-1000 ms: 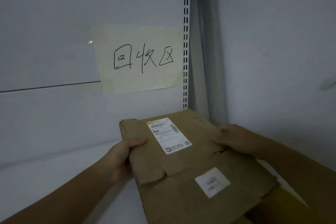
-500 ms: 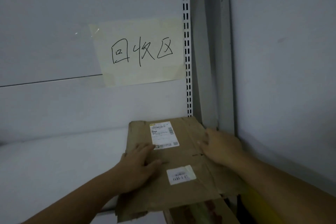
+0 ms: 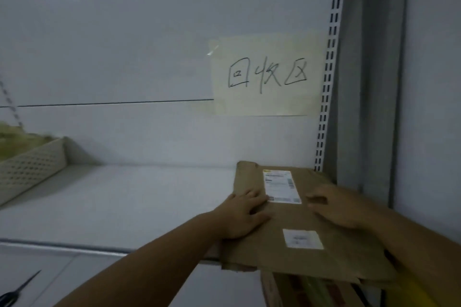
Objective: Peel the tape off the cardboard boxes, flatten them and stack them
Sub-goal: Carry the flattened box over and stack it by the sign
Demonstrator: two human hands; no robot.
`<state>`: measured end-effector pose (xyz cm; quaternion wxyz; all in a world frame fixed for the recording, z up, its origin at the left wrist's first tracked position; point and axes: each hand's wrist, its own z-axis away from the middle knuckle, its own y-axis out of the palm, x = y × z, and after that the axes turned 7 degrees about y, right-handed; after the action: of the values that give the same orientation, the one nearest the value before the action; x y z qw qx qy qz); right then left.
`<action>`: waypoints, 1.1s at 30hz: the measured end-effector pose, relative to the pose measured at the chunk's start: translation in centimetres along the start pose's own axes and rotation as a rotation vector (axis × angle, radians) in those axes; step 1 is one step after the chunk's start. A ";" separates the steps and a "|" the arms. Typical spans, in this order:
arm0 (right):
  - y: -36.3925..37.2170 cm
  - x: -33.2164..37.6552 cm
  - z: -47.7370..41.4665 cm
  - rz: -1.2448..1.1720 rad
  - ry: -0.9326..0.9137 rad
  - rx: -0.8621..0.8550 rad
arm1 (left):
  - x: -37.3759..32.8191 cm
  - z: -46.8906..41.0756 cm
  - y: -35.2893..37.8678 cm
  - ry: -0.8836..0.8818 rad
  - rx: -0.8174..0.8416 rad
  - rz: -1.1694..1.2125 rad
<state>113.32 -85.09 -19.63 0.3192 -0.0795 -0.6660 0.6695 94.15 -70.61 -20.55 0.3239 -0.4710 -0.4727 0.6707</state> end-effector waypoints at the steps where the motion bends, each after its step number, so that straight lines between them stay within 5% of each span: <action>1: -0.3 0.8 -0.2 0.015 0.032 0.005 | 0.2 0.5 -0.5 -0.002 0.007 0.002; 6: -1.2 8.7 -2.1 0.462 0.087 -0.073 | 2.4 6.1 -5.6 0.065 -0.229 -0.286; 11: 1.4 25.2 -2.9 0.484 -0.272 -0.221 | 11.7 21.0 -15.9 -0.182 -0.529 -0.555; 15: 5.9 40.9 -0.8 0.440 -0.569 -0.321 | 23.0 38.3 -20.6 -0.671 -0.430 -0.736; 21: 13.5 62.1 6.4 0.258 -1.089 -0.262 | 33.9 57.6 -17.5 -1.146 -0.434 -0.453; 33: 26.6 82.5 6.9 0.240 -1.308 -0.017 | 45.2 67.2 -14.6 -1.260 -0.234 -0.382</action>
<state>36.47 -44.42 -17.69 -0.2280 0.2672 -0.7141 0.6055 15.26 -47.94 -14.18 0.0457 0.0710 -0.7163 0.6926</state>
